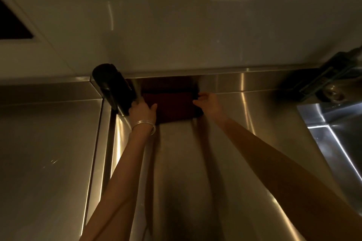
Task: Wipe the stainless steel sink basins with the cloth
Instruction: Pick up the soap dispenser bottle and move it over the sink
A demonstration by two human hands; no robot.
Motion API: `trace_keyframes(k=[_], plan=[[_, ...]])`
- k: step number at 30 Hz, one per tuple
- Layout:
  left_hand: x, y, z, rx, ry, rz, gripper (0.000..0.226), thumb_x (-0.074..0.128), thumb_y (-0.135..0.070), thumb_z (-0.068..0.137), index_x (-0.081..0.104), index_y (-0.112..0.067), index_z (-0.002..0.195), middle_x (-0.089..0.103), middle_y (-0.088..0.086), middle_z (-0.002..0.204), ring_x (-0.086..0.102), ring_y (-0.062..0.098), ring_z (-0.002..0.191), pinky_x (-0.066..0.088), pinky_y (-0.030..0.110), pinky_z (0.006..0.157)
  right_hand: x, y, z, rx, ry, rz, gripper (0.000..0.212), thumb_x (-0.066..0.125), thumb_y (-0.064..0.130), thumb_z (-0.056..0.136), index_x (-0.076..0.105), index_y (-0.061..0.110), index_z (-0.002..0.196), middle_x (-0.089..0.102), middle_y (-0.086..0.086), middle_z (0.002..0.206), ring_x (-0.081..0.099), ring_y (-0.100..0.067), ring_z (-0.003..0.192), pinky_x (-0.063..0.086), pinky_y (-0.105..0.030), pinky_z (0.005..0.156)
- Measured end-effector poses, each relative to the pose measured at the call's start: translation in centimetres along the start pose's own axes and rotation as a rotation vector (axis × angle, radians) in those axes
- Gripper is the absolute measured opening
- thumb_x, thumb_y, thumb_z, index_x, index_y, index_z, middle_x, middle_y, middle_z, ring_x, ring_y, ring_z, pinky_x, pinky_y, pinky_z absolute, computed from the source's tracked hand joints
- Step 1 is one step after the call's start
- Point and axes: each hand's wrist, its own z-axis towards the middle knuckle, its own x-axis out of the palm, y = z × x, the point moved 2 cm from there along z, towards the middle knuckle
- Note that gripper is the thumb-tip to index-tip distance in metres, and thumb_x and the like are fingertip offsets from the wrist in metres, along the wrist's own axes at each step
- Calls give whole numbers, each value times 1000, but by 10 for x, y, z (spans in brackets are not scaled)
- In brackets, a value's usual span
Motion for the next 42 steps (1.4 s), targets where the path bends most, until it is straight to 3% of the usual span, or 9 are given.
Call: trace_keyframes(k=[4, 8, 14, 18, 23, 27, 30, 37, 42], plan=[[1, -23, -33, 207, -13, 48, 52, 57, -19, 90, 41, -10, 139, 37, 20, 143, 36, 37, 128, 28, 38, 107, -63, -18, -36, -58, -35, -72, 32, 59, 7, 90, 58, -1, 121, 60, -6, 104, 53, -14, 92, 42, -2, 63], [18, -76, -72, 445, 117, -72, 39, 62, -9, 85, 59, -9, 124, 55, 17, 128, 52, 32, 116, 37, 34, 100, -152, -56, -74, -29, -169, -150, 36, 69, 5, 83, 62, 0, 118, 66, -15, 112, 64, -5, 77, 40, -3, 62], [82, -163, -123, 732, 244, 90, 40, 58, -12, 86, 55, -8, 125, 54, 17, 128, 49, 32, 118, 33, 33, 101, -280, -104, -107, 17, -361, -243, 33, 72, 12, 81, 66, 1, 112, 67, -18, 112, 62, -24, 102, 39, -10, 75], [133, -209, -143, 797, 275, 224, 44, 54, -21, 90, 46, -14, 133, 47, 10, 137, 40, 25, 128, 23, 30, 105, -348, -111, -95, -19, -383, -412, 33, 72, 18, 82, 67, 1, 110, 67, -19, 113, 60, -32, 110, 40, -31, 92], [182, -255, -163, 774, 309, 346, 46, 48, -22, 93, 40, -11, 137, 39, 11, 144, 34, 24, 133, 17, 31, 108, -411, -108, -42, -94, -357, -455, 29, 70, 23, 82, 68, 2, 101, 68, -19, 105, 62, -32, 102, 44, -34, 85], [216, -282, -175, 722, 391, 462, 48, 41, -23, 97, 31, -15, 143, 29, 4, 152, 27, 18, 138, 9, 30, 112, -437, -100, 11, -154, -244, -423, 59, 73, 23, 82, 49, 0, 130, 56, -21, 128, 53, -34, 118, 40, -35, 96], [227, -290, -187, 647, 361, 499, 48, 40, -23, 97, 31, -17, 143, 33, 6, 149, 33, 23, 134, 17, 32, 112, -440, -95, 39, -215, -95, -396, 73, 74, 21, 81, 36, 2, 140, 44, -19, 141, 44, -33, 128, 36, -40, 105], [232, -297, -193, 522, 250, 609, 40, 34, -20, 98, 39, -17, 137, 41, 9, 141, 37, 27, 129, 26, 35, 107, -433, -89, 76, -311, 17, -405, 65, 79, 22, 74, 50, 5, 129, 58, -16, 128, 54, -29, 116, 36, -24, 87], [226, -297, -186, 465, 215, 590, 44, 36, -25, 97, 34, -16, 140, 40, 9, 142, 36, 28, 129, 31, 37, 105, -425, -82, 71, -352, -4, -534, 72, 83, 40, 65, 53, 8, 121, 61, -13, 120, 57, -28, 108, 44, -32, 85]])
